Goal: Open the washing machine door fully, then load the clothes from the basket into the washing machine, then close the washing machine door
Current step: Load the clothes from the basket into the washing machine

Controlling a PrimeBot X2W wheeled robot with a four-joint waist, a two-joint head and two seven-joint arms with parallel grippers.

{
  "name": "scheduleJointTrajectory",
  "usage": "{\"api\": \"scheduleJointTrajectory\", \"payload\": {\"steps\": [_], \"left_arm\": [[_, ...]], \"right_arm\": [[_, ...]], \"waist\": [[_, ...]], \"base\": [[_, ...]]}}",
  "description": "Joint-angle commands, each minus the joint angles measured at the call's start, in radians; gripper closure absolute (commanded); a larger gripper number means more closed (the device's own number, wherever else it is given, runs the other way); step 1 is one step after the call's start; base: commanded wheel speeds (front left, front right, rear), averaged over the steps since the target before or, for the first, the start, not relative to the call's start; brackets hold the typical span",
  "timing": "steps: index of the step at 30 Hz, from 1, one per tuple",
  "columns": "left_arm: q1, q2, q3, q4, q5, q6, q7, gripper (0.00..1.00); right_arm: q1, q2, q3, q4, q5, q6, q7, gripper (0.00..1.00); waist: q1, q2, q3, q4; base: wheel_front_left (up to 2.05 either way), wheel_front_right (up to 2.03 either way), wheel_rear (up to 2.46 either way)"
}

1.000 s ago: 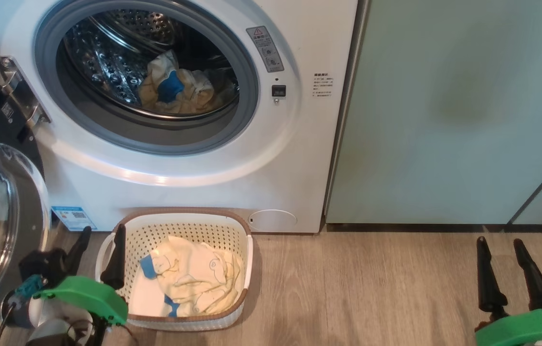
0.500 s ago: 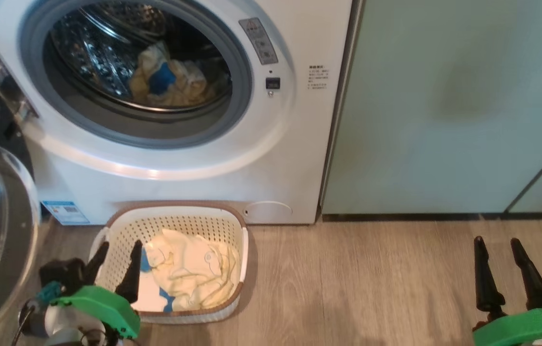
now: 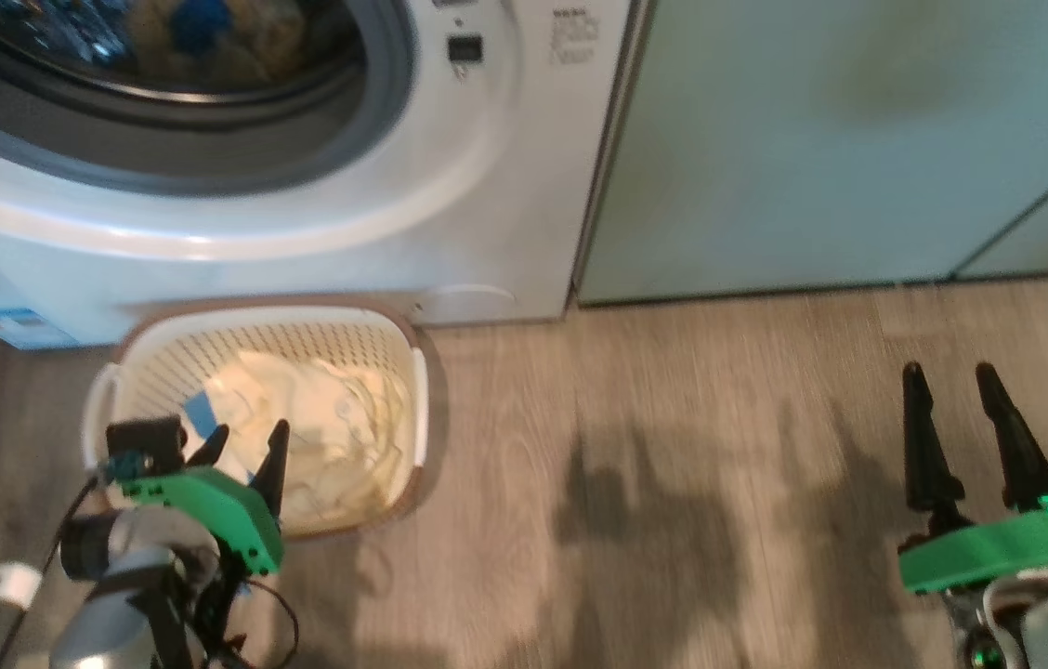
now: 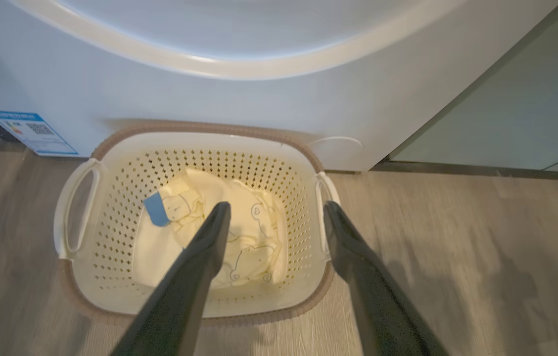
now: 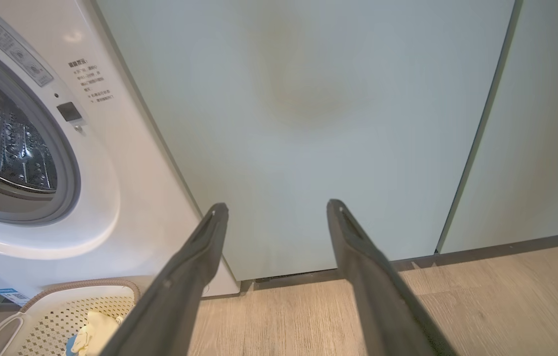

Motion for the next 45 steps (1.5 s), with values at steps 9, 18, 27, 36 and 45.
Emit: {"api": "scheduleJointTrajectory", "payload": {"steps": [9,18,27,36,45], "left_arm": [[-0.214,0.091,-0.076,0.18,-0.129,-0.001,0.127,0.0],[-0.367,0.123,-0.137,0.293,-0.174,-0.001,0.168,0.0],[-0.549,0.181,-0.177,0.41,-0.199,-0.001,0.194,0.0],[-0.656,0.195,-0.238,0.412,-0.233,-0.001,0.208,0.0],[-0.705,0.22,-0.291,0.397,-0.309,-0.001,0.204,0.0]], "right_arm": [[-0.115,0.005,0.042,-0.036,0.017,0.002,-0.006,0.0],[-0.185,0.008,0.06,-0.048,0.017,0.002,-0.006,0.0],[-0.272,-0.014,0.084,-0.078,0.014,0.002,-0.006,0.0],[-0.322,-0.042,0.079,-0.101,0.008,0.002,-0.006,0.0],[-0.342,-0.058,0.091,-0.117,0.001,0.002,-0.006,0.0]], "waist": [[-0.0002,0.0,0.234,-0.095],[-0.0002,0.0,0.373,-0.115],[-0.0002,0.0,0.554,-0.12],[-0.0002,0.0,0.669,-0.096],[-0.0002,0.0,0.723,-0.078]], "base": [[0.0,0.0,0.0],[0.0,0.0,0.0],[0.0,0.0,0.0],[0.0,0.0,0.0],[0.0,0.0,0.0]]}}
